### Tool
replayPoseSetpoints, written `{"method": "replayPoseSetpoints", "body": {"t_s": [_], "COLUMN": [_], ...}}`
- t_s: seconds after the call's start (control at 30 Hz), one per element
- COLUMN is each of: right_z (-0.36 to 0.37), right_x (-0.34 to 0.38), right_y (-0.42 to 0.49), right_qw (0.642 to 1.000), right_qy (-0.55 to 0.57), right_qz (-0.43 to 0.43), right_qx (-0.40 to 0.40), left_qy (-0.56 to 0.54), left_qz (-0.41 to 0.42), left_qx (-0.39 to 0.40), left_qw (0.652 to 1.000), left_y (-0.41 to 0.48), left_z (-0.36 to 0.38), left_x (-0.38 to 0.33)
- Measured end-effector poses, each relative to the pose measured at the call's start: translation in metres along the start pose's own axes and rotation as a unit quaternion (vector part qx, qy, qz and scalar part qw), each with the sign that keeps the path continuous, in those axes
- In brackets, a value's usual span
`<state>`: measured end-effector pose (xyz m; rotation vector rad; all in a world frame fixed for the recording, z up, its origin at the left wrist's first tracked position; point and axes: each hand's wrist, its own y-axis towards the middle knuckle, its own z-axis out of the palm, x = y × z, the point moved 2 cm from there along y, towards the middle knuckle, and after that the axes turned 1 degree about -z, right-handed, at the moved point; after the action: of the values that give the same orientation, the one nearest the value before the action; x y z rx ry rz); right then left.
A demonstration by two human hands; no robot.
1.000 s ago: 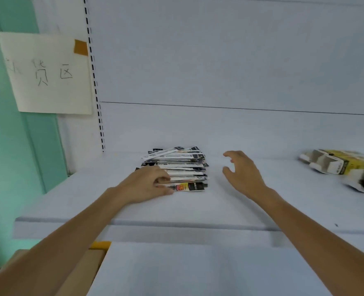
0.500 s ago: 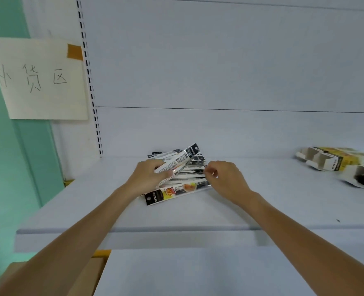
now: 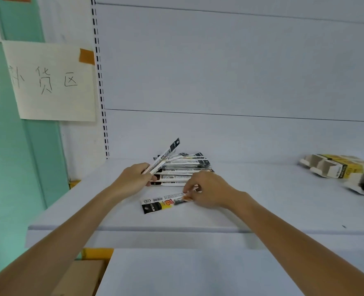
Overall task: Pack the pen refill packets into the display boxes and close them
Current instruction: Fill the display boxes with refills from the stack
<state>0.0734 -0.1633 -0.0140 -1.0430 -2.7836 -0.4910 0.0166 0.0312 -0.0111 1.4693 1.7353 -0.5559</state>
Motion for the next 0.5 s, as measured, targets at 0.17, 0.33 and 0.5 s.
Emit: {"method": "replayPoseSetpoints", "body": {"t_s": [0.17,0.33,0.5], "right_z": [0.005,0.006,-0.018], "right_x": [0.006,0.003,0.004], "right_y": [-0.003,-0.001,0.006], "right_qw": [0.999,0.999,0.988], "right_qy": [0.036,0.049,0.129], "right_qz": [-0.008,-0.016,0.039], "right_qx": [-0.009,0.017,-0.07], "left_qy": [-0.092,0.028,0.059], "left_qz": [0.014,0.031,-0.002], "left_qx": [-0.075,-0.111,-0.169], "left_qw": [0.993,0.993,0.984], "left_y": [-0.011,-0.017,-0.026], "left_z": [-0.006,-0.009,-0.002], "left_x": [0.007,0.011,0.006]}}
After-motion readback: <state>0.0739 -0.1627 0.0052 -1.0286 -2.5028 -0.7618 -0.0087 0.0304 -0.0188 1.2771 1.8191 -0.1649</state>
